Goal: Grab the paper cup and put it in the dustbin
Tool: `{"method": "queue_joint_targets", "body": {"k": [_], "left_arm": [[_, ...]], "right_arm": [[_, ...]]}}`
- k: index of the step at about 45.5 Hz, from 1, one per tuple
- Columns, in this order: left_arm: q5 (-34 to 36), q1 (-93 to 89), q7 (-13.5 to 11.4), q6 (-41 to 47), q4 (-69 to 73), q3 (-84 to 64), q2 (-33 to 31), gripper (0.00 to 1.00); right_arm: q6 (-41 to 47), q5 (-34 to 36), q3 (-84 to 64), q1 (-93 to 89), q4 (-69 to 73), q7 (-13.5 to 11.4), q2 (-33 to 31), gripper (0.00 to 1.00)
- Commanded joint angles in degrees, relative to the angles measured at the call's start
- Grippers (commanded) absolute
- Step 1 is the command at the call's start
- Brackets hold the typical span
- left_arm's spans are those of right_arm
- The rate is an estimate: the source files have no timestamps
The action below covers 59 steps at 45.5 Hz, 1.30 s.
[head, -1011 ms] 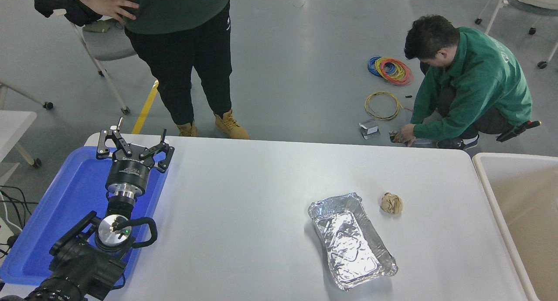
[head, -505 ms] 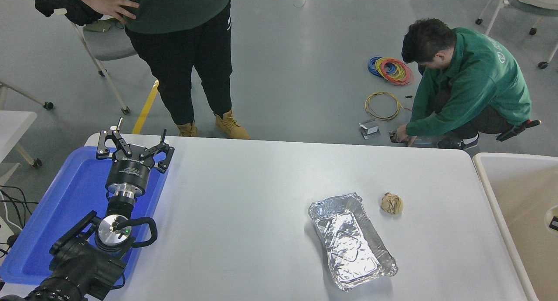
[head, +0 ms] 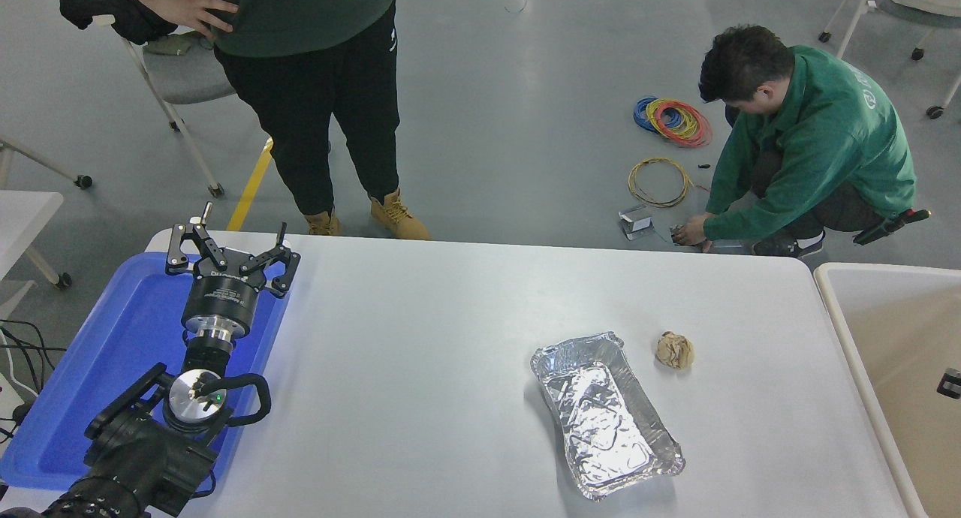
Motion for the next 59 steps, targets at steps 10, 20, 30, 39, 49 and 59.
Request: {"method": "queue_joint_targets", "body": {"k": [10,20,30,39,49,59], "left_arm": [[0.00,0.00,0.00,0.00,0.00,0.00,0.01,1.00],[0.00,0.00,0.00,-0.09,0.00,0.00,0.01,1.00],[0.00,0.00,0.00,0.00,0.00,0.00,-0.08,1.00],[0.00,0.00,0.00,0.00,0.00,0.00,0.01,1.00],[0.00,-0.09,0.00,0.00,0.00,0.00,-0.08,1.00],[0.00,0.00,0.00,0.00,0.00,0.00,-0.08,1.00]], "right_arm": [[1.00,-0.07,-1.14,14.73,7.19,-0.08,-3.75,1.00],[1.88,-0.43,-2.54,28.70,19.49,0.01,-9.91,1.00],[2.41,-0.16,-16.50,42.94,29.16,0.01,-10.61,1.00],[9.34,-0.16,-19.07,53.32,36.90,0.01,-10.17,1.00],[15.68,-0.16,-20.03,64.39,46.30,-0.08,-7.98,1.00],[24.02,-0.16,-25.21,73.45,50.70,-0.08,-2.97,1.00]]}}
